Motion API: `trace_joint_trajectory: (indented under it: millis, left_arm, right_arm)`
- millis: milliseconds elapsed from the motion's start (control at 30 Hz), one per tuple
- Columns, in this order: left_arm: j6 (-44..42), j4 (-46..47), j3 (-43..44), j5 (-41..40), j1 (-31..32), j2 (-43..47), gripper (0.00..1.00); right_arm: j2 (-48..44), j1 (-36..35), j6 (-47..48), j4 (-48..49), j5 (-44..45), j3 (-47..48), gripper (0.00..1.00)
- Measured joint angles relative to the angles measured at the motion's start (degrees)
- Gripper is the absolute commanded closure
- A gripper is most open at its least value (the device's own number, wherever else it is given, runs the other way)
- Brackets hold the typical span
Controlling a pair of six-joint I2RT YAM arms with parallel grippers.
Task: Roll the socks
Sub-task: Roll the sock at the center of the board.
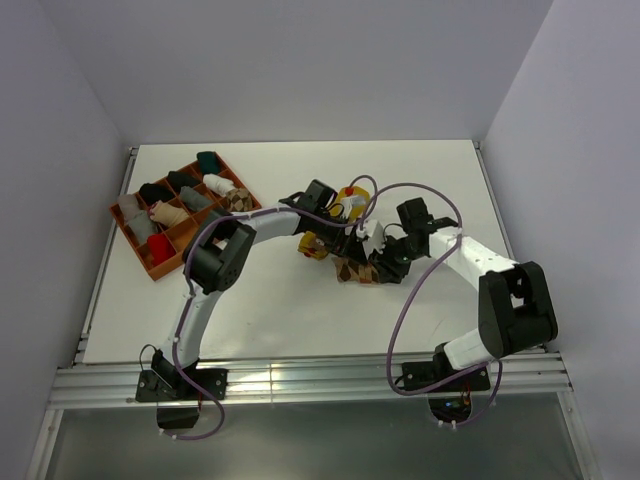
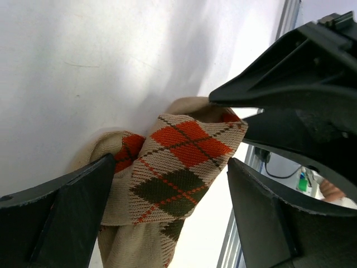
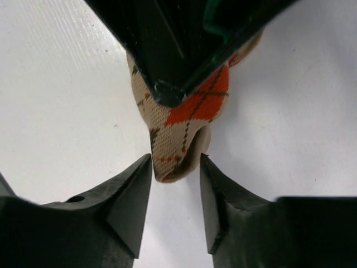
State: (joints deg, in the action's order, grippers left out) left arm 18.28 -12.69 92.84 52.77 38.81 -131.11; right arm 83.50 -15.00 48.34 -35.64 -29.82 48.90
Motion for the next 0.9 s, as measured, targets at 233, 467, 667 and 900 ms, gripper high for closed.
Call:
trace_joint_trajectory:
  millis: [233, 467, 667, 900]
  left_arm:
    - [-0.7, -0.8, 0.1, -3.7, -0.2, 1.1, 0.07]
    - [-2.8, -4.7, 0.6, -10.3, -0.5, 3.4, 0.04]
    - [-3.6, -7.8, 0.6, -14.2, -0.8, 8.2, 0.01]
    - [-3.6, -10.1, 0.0, -20.5, -0.8, 19.3, 0.01]
  right_arm:
    - [0.0, 2.8, -0.2, -3.5, -2.8, 3.5, 0.43]
    - [-0.3, 5.6, -2.4, -5.6, -4.3, 7.2, 0.39]
    - [-2.1, 7.8, -5.4, -6.5, -5.5, 9.3, 0.36]
    - [-4.3, 11.9, -8.5, -7.5, -6.0, 11.4, 0.27]
